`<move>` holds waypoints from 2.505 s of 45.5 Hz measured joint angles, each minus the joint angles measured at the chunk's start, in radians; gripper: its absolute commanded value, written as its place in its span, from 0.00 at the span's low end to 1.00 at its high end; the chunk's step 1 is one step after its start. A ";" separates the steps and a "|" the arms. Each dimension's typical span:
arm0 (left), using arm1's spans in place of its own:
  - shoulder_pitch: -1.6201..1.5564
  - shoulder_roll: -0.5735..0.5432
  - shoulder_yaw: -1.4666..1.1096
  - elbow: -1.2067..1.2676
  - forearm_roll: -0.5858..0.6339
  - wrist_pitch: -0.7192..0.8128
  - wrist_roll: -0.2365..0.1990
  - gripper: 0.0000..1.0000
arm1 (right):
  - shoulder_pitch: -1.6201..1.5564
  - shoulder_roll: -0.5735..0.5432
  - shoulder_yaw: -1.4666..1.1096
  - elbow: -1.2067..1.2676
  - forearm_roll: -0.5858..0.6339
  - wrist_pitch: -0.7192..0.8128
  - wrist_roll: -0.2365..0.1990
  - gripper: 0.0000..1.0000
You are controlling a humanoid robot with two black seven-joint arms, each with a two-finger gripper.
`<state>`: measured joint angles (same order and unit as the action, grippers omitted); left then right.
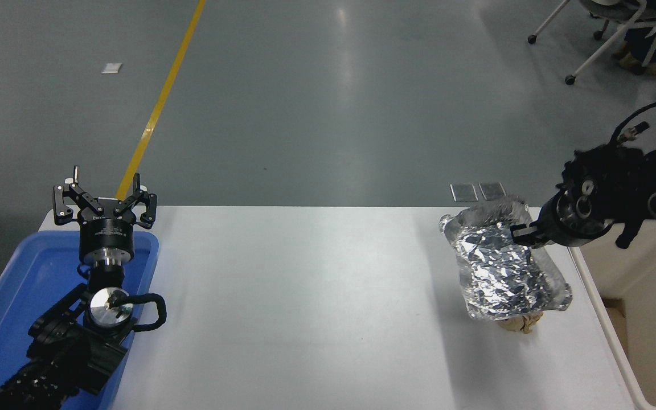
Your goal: Pick up foil plate and place in dustbin
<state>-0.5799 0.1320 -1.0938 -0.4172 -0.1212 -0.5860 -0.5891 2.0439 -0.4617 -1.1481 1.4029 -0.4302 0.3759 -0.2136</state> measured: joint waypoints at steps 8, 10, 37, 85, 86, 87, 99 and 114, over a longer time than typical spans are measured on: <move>0.000 0.001 0.000 0.000 0.000 0.000 0.000 0.99 | 0.248 -0.028 -0.097 0.065 0.017 0.121 0.001 0.00; 0.000 0.001 0.000 0.000 0.000 0.000 0.000 0.99 | 0.272 -0.030 -0.107 0.069 0.018 0.135 0.001 0.00; 0.000 0.000 0.000 0.000 -0.001 0.000 0.000 0.99 | 0.184 -0.191 -0.340 -0.203 -0.045 0.005 0.004 0.00; -0.001 0.000 0.000 0.000 -0.002 0.000 0.000 0.99 | -1.162 -0.178 0.473 -0.979 -0.070 -0.439 0.004 0.10; -0.001 0.000 0.000 0.000 -0.002 0.000 0.000 0.99 | -1.168 -0.174 0.477 -0.981 -0.070 -0.440 0.004 0.32; -0.001 0.000 0.000 0.000 -0.002 0.000 0.000 0.99 | -1.176 -0.169 0.483 -0.986 -0.070 -0.443 0.004 0.58; -0.001 0.000 0.000 0.000 -0.002 0.000 -0.002 0.99 | -1.212 -0.148 0.545 -0.980 -0.069 -0.445 0.005 1.00; -0.002 0.000 0.000 0.000 -0.001 0.000 0.000 0.99 | -0.999 -0.252 0.431 -0.714 -0.086 -0.437 0.002 1.00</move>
<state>-0.5815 0.1319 -1.0937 -0.4172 -0.1219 -0.5856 -0.5888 1.0451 -0.7139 -0.7174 0.6886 -0.5167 -0.0616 -0.2119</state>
